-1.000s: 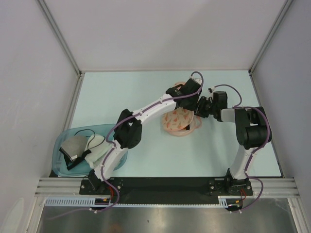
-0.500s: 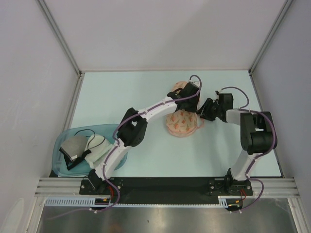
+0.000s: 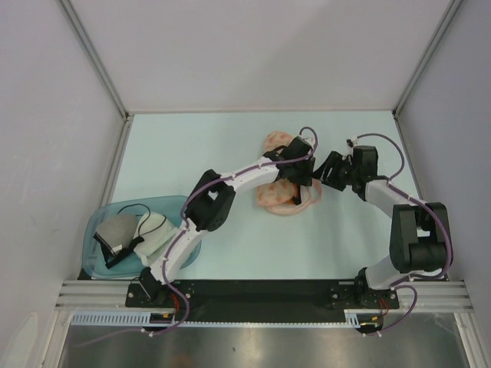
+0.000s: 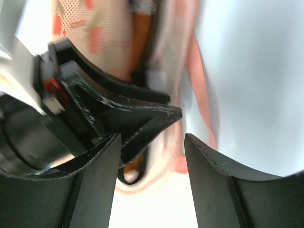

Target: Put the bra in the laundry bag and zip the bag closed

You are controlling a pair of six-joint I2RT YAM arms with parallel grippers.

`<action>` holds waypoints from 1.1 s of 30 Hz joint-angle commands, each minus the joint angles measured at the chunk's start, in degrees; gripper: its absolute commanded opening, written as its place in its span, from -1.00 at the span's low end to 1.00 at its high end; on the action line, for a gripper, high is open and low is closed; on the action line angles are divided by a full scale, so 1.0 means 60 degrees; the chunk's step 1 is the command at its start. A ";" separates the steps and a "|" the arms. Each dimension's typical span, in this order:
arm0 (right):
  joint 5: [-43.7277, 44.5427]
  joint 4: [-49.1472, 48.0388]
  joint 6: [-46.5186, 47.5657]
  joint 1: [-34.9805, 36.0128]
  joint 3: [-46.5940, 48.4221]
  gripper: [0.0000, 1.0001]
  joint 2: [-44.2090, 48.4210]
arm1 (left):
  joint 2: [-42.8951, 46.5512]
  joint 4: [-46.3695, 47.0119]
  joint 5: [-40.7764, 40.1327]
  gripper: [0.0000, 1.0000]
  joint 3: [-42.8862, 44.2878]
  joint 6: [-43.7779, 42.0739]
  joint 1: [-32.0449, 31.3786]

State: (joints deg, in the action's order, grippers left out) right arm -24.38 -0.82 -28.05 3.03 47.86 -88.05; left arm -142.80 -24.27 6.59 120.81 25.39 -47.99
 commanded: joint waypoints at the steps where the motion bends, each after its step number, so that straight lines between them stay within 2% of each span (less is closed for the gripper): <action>1: -0.0228 0.0078 0.0106 0.0037 -0.0562 0.22 0.0976 | 0.1256 0.0412 0.0702 -0.20 -0.0491 -0.0203 0.0146; 2: -0.0214 0.0368 0.0134 0.0066 -0.0651 0.23 0.1109 | 0.1488 0.0442 0.0776 -0.04 -0.0594 -0.0203 0.0233; 3: -0.0199 0.0414 0.0135 0.0067 -0.0739 0.23 0.1256 | 0.1578 0.0471 0.0835 0.00 -0.0624 -0.0261 0.0278; 8: -0.0155 0.0751 0.0266 0.0198 -0.1018 0.25 0.1959 | 0.2163 0.0383 0.1406 0.11 -0.0580 -0.0393 0.0410; 10: -0.0126 0.0839 0.0368 0.0228 -0.1047 0.28 0.2004 | 0.2661 0.0208 0.1465 0.22 -0.0653 -0.0525 0.0395; 16: -0.0652 0.0592 0.0296 0.0184 -0.1281 0.36 0.1931 | 0.4869 0.0061 0.1333 0.36 -0.2144 -0.0832 0.0410; 18: -0.0770 0.0474 0.0194 0.0257 -0.1413 0.46 0.1902 | 0.5443 -0.0245 0.1057 0.38 -0.2483 -0.1022 0.0424; 19: -0.0814 0.0416 0.0135 0.0315 -0.1471 0.51 0.1902 | 0.6098 -0.0334 0.0881 0.47 -0.2702 -0.1067 0.0425; 20: -0.0916 0.0212 0.0019 0.0374 -0.1530 0.63 0.1916 | 0.6395 -0.0465 0.0589 0.49 -0.3241 -0.1111 0.0483; 22: -0.1048 -0.0679 -0.0274 0.0695 -0.1662 0.70 0.1800 | 0.7025 -0.0539 0.0426 0.49 -0.4221 -0.1126 0.0658; 24: -0.1035 -0.0903 -0.0334 0.1191 -0.1488 0.68 0.1566 | 0.7889 -0.0482 0.0280 0.48 -0.4985 -0.0995 0.0790; 25: -0.0918 -0.0947 -0.0334 0.1354 -0.1197 0.66 0.1275 | 0.8139 -0.0365 0.0293 0.47 -0.5845 -0.0950 0.0965; 28: -0.0770 -0.1369 -0.0698 0.1692 -0.0610 0.51 0.0397 | 0.9120 0.0235 0.0673 0.45 -0.7413 -0.0614 0.1520; 33: -0.0844 -0.1739 -0.0891 0.1766 0.0401 0.40 -0.1011 | 1.0117 0.1042 0.1055 0.44 -0.8928 -0.0232 0.2021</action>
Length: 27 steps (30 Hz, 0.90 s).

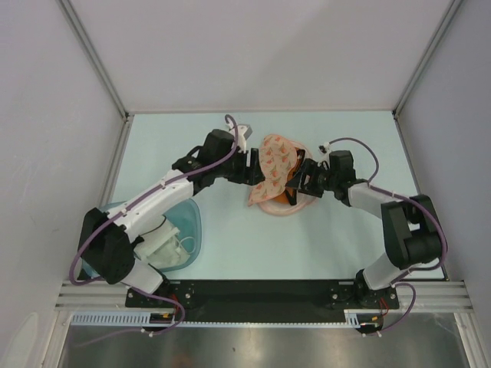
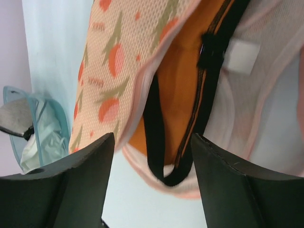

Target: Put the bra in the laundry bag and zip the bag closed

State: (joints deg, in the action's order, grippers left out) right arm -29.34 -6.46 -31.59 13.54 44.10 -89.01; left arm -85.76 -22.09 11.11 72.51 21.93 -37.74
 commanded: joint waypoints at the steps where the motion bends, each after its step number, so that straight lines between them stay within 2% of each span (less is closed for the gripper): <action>1: -0.0031 -0.0784 -0.0315 0.0014 0.1204 0.38 -0.1042 | 0.0654 0.0693 0.0243 0.45 -0.1068 0.0343 0.0342; 5: -0.0133 -0.0828 -0.0446 0.0087 0.2096 0.27 -0.1861 | 0.0728 0.0707 0.0199 0.44 -0.1333 0.0300 0.0386; 9: -0.0192 -0.0974 -0.0696 0.0306 0.2638 0.28 -0.2520 | 0.0743 0.0824 0.0096 0.45 -0.1494 0.0226 0.0488; 13: 0.0288 -0.0857 -0.0697 0.0585 0.2846 0.28 -0.2947 | 0.0641 0.0839 0.0271 0.44 -0.1407 0.0080 0.0809; 16: 0.0612 -0.0784 -0.0696 0.0658 0.2948 0.20 -0.3094 | 0.0655 0.0912 0.0403 0.45 -0.1377 -0.0022 0.0971; 17: 0.0671 -0.0798 -0.0696 0.0687 0.2977 -0.01 -0.3065 | 0.0713 0.0942 0.0447 0.44 -0.1392 -0.0052 0.0986; 20: 0.1197 -0.0449 -0.0346 0.0804 0.3123 -0.49 -0.2788 | 0.0772 0.1117 0.0477 0.45 -0.1552 -0.0125 0.1045; 27: 0.2561 0.1511 0.0870 0.0893 0.3622 -0.95 -0.1835 | 0.0115 0.1556 0.0711 0.46 -0.1641 -0.0008 0.1294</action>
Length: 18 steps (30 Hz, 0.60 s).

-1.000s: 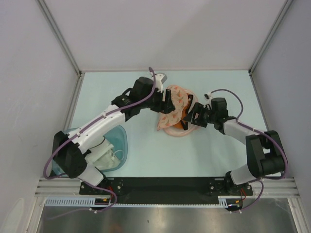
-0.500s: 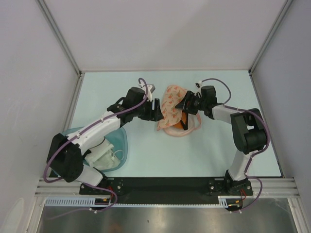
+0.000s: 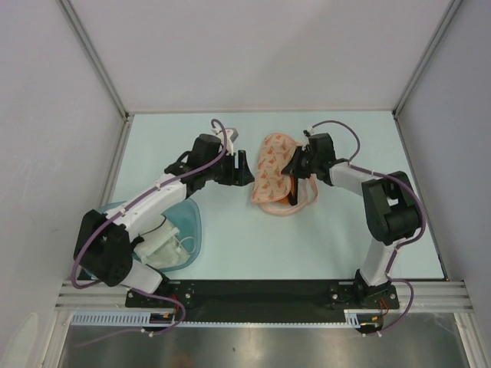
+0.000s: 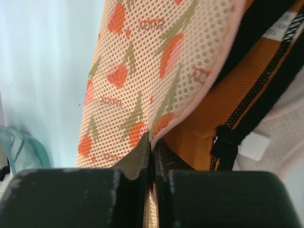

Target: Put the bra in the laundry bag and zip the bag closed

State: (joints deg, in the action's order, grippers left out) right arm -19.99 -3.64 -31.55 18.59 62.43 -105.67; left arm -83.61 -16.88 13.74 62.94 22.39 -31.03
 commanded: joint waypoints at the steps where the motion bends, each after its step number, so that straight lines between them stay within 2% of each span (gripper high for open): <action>1: 0.1278 0.1220 0.0907 0.0051 0.0580 -1.00 0.1043 | -0.0331 0.0792 0.0259 0.46 -0.0016 -0.0027 0.0219; 7: 0.2290 0.1940 0.1011 -0.0051 -0.0150 -1.00 0.1746 | -0.1281 0.1055 0.0506 0.49 0.0407 0.0617 0.0410; 15: 0.1399 0.1063 0.1127 -0.0974 -0.0986 -1.00 0.1323 | -0.2821 0.1554 0.2103 0.59 0.1492 0.0985 0.0396; 18: 0.0989 0.0681 0.1288 -0.1032 -0.1119 -1.00 0.0899 | -0.3099 0.1467 0.2149 0.61 0.1902 0.0751 0.0366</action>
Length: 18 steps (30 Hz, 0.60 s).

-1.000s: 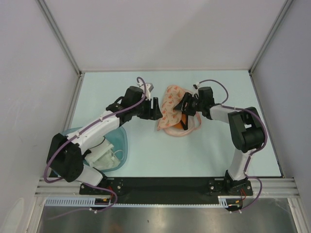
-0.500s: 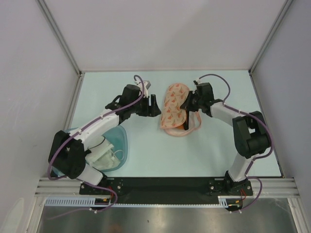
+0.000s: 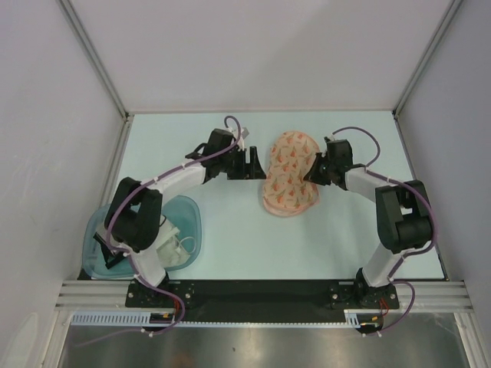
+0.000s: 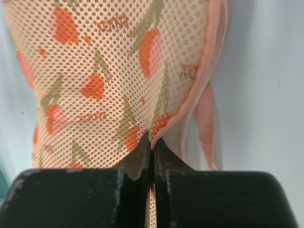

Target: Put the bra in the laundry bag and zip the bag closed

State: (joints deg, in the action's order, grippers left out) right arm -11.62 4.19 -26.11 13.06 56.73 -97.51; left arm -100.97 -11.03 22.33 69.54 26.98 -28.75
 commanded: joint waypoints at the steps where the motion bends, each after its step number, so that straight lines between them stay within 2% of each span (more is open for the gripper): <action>1: -0.0625 -0.0610 0.0396 -0.0155 -0.0153 -1.00 -0.0751 | -0.0339 0.0360 0.0688 0.62 0.1049 -0.0131 -0.0027; 5: -0.0891 -0.1093 0.0323 -0.0243 0.0036 -1.00 -0.1149 | -0.1012 0.0066 0.0762 0.74 0.1724 -0.0512 -0.0027; 10: -0.0906 -0.0903 0.0455 -0.0243 0.0359 -0.98 -0.1340 | -0.2328 -0.0461 0.0586 0.75 0.2806 -0.0776 -0.0027; 14: -0.0964 -0.0756 0.0499 -0.0301 0.0447 -0.97 -0.1267 | -0.2567 -0.0478 0.0483 0.55 0.3074 -0.0879 -0.0085; 18: -0.1374 -0.0756 0.0338 -0.0244 0.0389 -0.89 -0.1048 | -0.1865 0.0663 0.0716 0.42 0.2358 -0.0777 -0.0407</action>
State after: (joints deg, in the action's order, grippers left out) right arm -17.98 -0.47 -24.49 11.49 57.56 -104.79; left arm -117.01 -13.23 25.02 85.19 23.44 -29.15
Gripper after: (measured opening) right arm 0.043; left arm 0.739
